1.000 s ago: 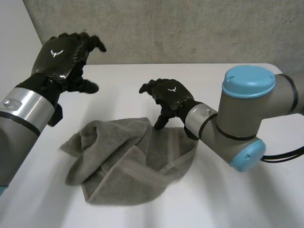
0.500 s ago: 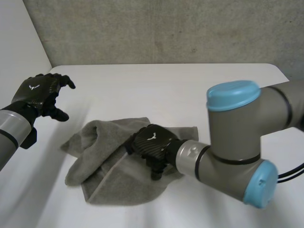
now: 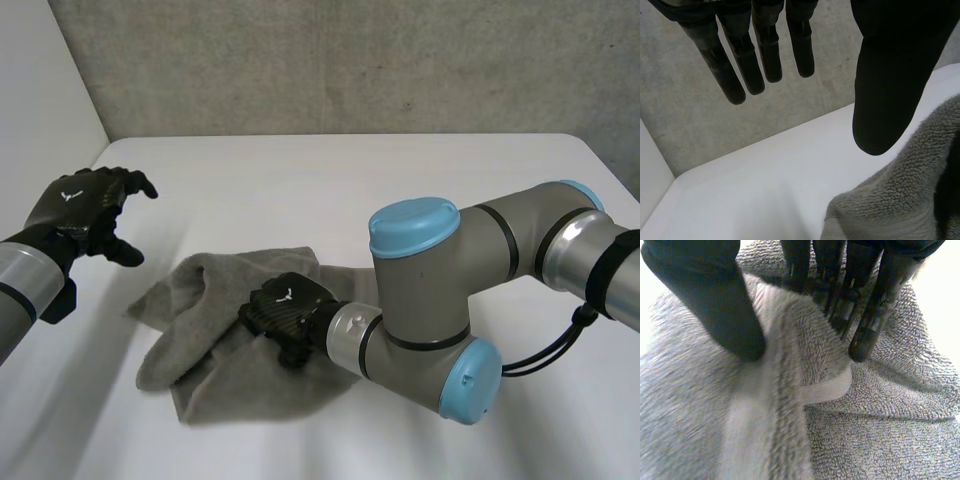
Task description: Fold the towel.
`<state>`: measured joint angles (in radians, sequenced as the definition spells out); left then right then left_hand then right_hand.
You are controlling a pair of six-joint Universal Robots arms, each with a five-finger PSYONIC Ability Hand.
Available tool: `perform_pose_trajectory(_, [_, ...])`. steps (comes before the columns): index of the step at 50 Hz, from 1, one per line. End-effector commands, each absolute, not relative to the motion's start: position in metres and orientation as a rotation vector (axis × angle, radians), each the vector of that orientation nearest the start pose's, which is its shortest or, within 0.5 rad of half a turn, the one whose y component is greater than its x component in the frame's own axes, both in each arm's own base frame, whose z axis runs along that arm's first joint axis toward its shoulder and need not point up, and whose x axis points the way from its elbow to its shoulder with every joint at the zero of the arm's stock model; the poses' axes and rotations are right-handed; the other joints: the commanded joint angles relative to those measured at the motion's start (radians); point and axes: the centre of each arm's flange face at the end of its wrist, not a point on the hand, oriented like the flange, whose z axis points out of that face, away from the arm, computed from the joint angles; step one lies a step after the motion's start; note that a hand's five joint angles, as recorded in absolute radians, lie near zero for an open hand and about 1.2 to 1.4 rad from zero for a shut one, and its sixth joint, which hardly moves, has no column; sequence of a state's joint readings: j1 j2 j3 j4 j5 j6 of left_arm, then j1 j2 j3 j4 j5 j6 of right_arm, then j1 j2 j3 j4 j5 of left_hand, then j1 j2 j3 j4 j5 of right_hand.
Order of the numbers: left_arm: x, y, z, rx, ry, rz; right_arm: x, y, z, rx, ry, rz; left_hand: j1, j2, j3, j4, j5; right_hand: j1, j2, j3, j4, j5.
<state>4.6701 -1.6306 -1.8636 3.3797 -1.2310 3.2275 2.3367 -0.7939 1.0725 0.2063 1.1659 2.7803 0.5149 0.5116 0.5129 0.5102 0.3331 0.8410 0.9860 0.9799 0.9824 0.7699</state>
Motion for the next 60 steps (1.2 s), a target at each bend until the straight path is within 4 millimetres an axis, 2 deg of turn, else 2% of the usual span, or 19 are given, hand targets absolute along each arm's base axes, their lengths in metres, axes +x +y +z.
perform_pose_trajectory(1, [-0.176, -0.283, 0.227, 0.566, 2.470, -2.239, 0.404, -0.181, 0.178, -1.371, 1.742, -1.285, 0.060, 0.063, 0.062, 0.064, 0.067, 0.555, 0.410, 0.416, 0.414, 0.452])
perform_pose_trajectory(3, [-0.176, -0.282, 0.228, 0.569, 2.469, -2.241, 0.401, -0.184, 0.198, -1.299, 1.738, -1.315, 0.060, 0.063, 0.062, 0.064, 0.067, 0.555, 0.410, 0.416, 0.414, 0.452])
perform_pose_trajectory(7, [-0.176, -0.281, 0.230, 0.570, 2.461, -2.248, 0.390, -0.200, 0.211, -1.227, 1.767, -1.365, 0.057, 0.060, 0.059, 0.061, 0.064, 0.555, 0.410, 0.416, 0.414, 0.452])
perform_pose_trajectory(8, [-0.176, -0.281, 0.231, 0.570, 2.456, -2.253, 0.381, -0.211, 0.217, -1.186, 1.802, -1.399, 0.057, 0.060, 0.059, 0.061, 0.064, 0.555, 0.410, 0.416, 0.414, 0.452])
perform_pose_trajectory(9, [-0.176, -0.281, 0.231, 0.570, 2.456, -2.253, 0.381, -0.211, 0.217, -1.186, 1.802, -1.399, 0.057, 0.060, 0.059, 0.061, 0.064, 0.555, 0.410, 0.416, 0.414, 0.452])
perform_pose_trajectory(11, [-0.176, -0.279, 0.237, 0.572, 2.434, -2.272, 0.360, -0.237, 0.222, -1.097, 1.901, -1.488, 0.054, 0.057, 0.056, 0.059, 0.061, 0.555, 0.410, 0.416, 0.414, 0.452])
perform_pose_trajectory(12, [-0.176, -0.279, 0.237, 0.572, 2.434, -2.272, 0.360, -0.237, 0.222, -1.096, 1.902, -1.489, 0.054, 0.057, 0.056, 0.059, 0.061, 0.555, 0.410, 0.416, 0.414, 0.452])
perform_pose_trajectory(14, [-0.176, -0.277, 0.241, 0.574, 2.415, -2.289, 0.344, -0.256, 0.222, -1.022, 1.967, -1.582, 0.054, 0.057, 0.056, 0.059, 0.061, 0.555, 0.410, 0.416, 0.414, 0.452])
perform_pose_trajectory(17, [-0.176, -0.275, 0.241, 0.574, 2.415, -2.289, 0.338, -0.264, 0.220, -0.994, 1.986, -1.618, 0.054, 0.057, 0.056, 0.059, 0.061, 0.555, 0.410, 0.416, 0.414, 0.452])
perform_pose_trajectory(22, [-0.177, -0.267, 0.243, 0.585, 2.406, -2.302, 0.308, -0.290, 0.207, -0.906, 2.078, -1.681, 0.060, 0.063, 0.062, 0.064, 0.067, 0.555, 0.410, 0.416, 0.414, 0.452])
perform_pose_trajectory(25, [-0.178, -0.265, 0.243, 0.593, 2.409, -2.303, 0.301, -0.294, 0.205, -0.887, 2.091, -1.695, 0.063, 0.066, 0.065, 0.067, 0.070, 0.555, 0.410, 0.416, 0.414, 0.452])
perform_pose_trajectory(30, [-0.183, -0.260, 0.238, 0.641, 2.445, -2.297, 0.279, -0.310, 0.195, -0.824, 2.126, -1.757, 0.106, 0.110, 0.109, 0.111, 0.114, 0.555, 0.410, 0.416, 0.414, 0.452])
perform_pose_trajectory(36, [-0.190, -0.252, 0.236, 0.718, 2.492, -2.298, 0.267, -0.320, 0.195, -0.793, 2.136, -1.810, 0.206, 0.210, 0.209, 0.211, 0.214, 0.555, 0.410, 0.416, 0.414, 0.452])
perform_pose_trajectory(42, [-0.205, -0.229, 0.225, 0.848, 2.618, -2.234, 0.249, -0.339, 0.192, -0.746, 2.189, -1.858, 0.242, 0.245, 0.244, 0.246, 0.249, 0.555, 0.410, 0.416, 0.414, 0.452])
perform_pose_trajectory(44, [-0.210, -0.217, 0.217, 0.881, 2.680, -2.181, 0.242, -0.345, 0.190, -0.753, 2.212, -1.877, 0.376, 0.379, 0.378, 0.381, 0.383, 0.555, 0.410, 0.416, 0.414, 0.452])
perform_pose_trajectory(47, [-0.213, -0.206, 0.207, 0.906, 2.732, -2.130, 0.240, -0.348, 0.191, -0.757, 2.216, -1.892, 0.435, 0.439, 0.437, 0.440, 0.443, 0.555, 0.410, 0.416, 0.414, 0.452])
perform_pose_trajectory(54, [-0.217, -0.185, 0.195, 0.949, 2.807, -2.054, 0.237, -0.350, 0.187, -0.753, 2.232, -1.883, 0.409, 0.412, 0.411, 0.414, 0.416, 0.555, 0.410, 0.416, 0.414, 0.452])
perform_pose_trajectory(56, [-0.219, -0.176, 0.190, 0.970, 2.844, -2.011, 0.239, -0.348, 0.186, -0.758, 2.232, -1.875, 0.339, 0.342, 0.341, 0.344, 0.346, 0.555, 0.410, 0.416, 0.414, 0.452])
perform_pose_trajectory(60, [-0.221, -0.171, 0.184, 0.983, 2.868, -1.980, 0.241, -0.346, 0.183, -0.766, 2.233, -1.862, 0.218, 0.222, 0.220, 0.223, 0.226, 0.555, 0.410, 0.416, 0.414, 0.452])
